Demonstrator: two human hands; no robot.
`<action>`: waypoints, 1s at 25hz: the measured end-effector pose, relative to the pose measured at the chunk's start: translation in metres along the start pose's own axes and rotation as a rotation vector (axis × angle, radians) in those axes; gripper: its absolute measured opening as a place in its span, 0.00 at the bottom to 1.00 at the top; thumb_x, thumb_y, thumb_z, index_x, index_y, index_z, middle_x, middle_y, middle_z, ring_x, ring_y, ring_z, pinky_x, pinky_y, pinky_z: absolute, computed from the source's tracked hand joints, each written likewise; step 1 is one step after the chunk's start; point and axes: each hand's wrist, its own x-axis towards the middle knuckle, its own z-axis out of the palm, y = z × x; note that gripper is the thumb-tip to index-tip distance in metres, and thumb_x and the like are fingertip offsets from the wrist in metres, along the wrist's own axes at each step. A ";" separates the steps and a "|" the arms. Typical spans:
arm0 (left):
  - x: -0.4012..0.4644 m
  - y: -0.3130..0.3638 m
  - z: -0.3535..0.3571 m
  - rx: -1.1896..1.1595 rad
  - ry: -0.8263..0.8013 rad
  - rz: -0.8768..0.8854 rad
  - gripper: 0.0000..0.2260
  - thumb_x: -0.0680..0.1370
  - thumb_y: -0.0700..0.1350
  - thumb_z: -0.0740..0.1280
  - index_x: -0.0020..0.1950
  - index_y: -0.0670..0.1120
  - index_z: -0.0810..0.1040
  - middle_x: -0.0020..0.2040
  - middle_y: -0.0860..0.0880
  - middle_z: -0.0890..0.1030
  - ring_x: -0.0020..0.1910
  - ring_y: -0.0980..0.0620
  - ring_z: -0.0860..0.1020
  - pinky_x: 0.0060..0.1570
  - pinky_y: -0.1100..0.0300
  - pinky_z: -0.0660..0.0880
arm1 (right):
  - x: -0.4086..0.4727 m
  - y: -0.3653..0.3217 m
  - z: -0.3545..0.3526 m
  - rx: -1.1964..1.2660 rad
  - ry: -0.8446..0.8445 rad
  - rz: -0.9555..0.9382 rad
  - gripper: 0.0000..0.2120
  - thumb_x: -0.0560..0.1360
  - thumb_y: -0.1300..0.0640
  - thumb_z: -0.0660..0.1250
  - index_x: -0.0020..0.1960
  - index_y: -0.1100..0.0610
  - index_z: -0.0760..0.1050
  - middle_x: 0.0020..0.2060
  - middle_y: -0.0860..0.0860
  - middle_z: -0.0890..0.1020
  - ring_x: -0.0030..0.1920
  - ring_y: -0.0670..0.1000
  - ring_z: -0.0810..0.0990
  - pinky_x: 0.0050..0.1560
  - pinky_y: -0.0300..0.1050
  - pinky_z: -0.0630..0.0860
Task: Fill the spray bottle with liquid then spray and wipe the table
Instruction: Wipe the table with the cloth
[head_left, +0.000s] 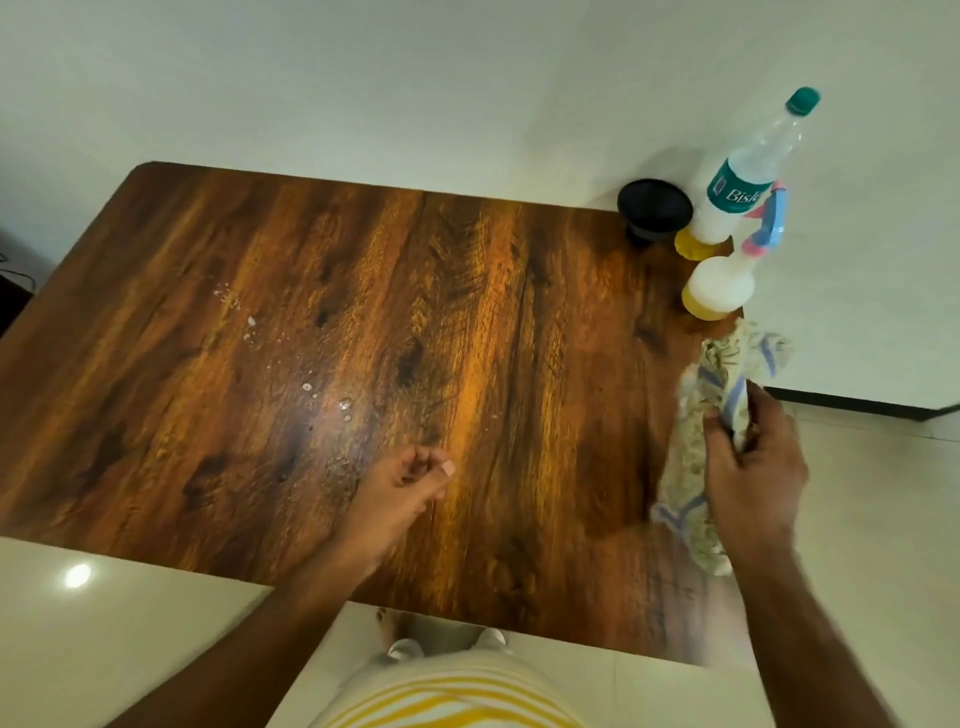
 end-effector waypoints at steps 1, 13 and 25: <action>-0.004 -0.008 -0.007 -0.002 0.016 -0.024 0.07 0.79 0.46 0.69 0.56 0.51 0.81 0.53 0.48 0.84 0.53 0.48 0.83 0.59 0.46 0.78 | 0.004 0.013 0.009 -0.156 -0.005 -0.020 0.20 0.77 0.57 0.66 0.68 0.51 0.70 0.57 0.56 0.77 0.52 0.53 0.77 0.52 0.46 0.77; -0.017 -0.065 -0.132 -0.023 0.034 -0.104 0.06 0.79 0.48 0.70 0.55 0.54 0.81 0.49 0.54 0.85 0.48 0.55 0.85 0.56 0.51 0.80 | -0.032 0.035 0.131 -0.485 -0.199 0.240 0.21 0.78 0.50 0.58 0.65 0.63 0.67 0.58 0.71 0.72 0.58 0.73 0.71 0.57 0.67 0.69; -0.043 -0.151 -0.359 -0.095 0.288 -0.103 0.03 0.77 0.45 0.72 0.49 0.51 0.82 0.45 0.50 0.85 0.44 0.51 0.85 0.41 0.61 0.78 | -0.235 -0.240 0.482 -0.364 -0.696 -0.188 0.23 0.76 0.49 0.59 0.70 0.53 0.66 0.68 0.60 0.70 0.68 0.64 0.67 0.67 0.57 0.66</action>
